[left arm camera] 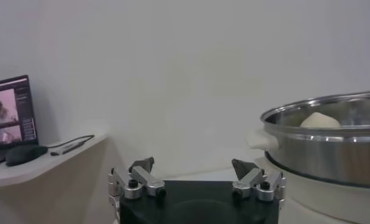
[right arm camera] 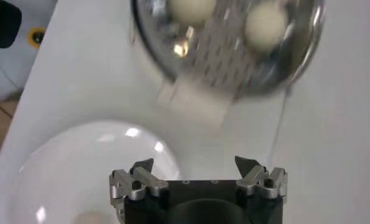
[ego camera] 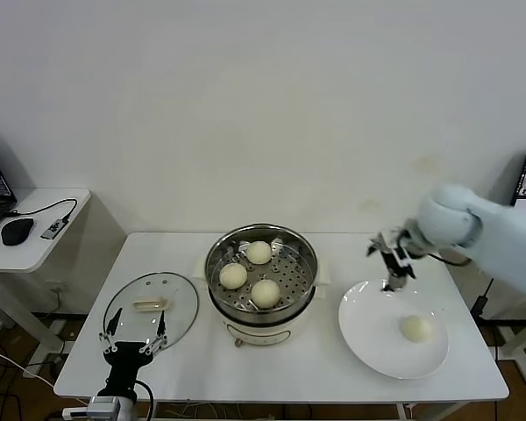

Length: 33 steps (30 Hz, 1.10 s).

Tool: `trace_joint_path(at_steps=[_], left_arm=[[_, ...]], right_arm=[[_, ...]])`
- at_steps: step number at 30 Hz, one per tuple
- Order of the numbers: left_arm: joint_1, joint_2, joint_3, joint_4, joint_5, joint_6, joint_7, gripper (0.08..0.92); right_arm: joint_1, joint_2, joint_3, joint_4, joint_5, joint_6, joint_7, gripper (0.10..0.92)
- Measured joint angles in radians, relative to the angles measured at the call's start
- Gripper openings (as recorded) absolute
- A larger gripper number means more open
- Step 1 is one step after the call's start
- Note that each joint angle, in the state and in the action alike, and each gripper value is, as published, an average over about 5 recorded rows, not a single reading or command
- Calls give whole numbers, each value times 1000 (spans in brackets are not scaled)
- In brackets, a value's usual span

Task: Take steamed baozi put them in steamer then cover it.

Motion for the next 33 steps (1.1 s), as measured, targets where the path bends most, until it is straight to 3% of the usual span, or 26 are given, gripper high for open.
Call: trace_joint_path(at_steps=[15,33], left_arm=[[15,-3,-9,1,7,0,0,823],[16,-5,-16,0,8,1,1,823]], right_arm=[[-479,-58,374,-119,-182,31,-3,823],[-625,4,485,-232,-266,50,19,823]])
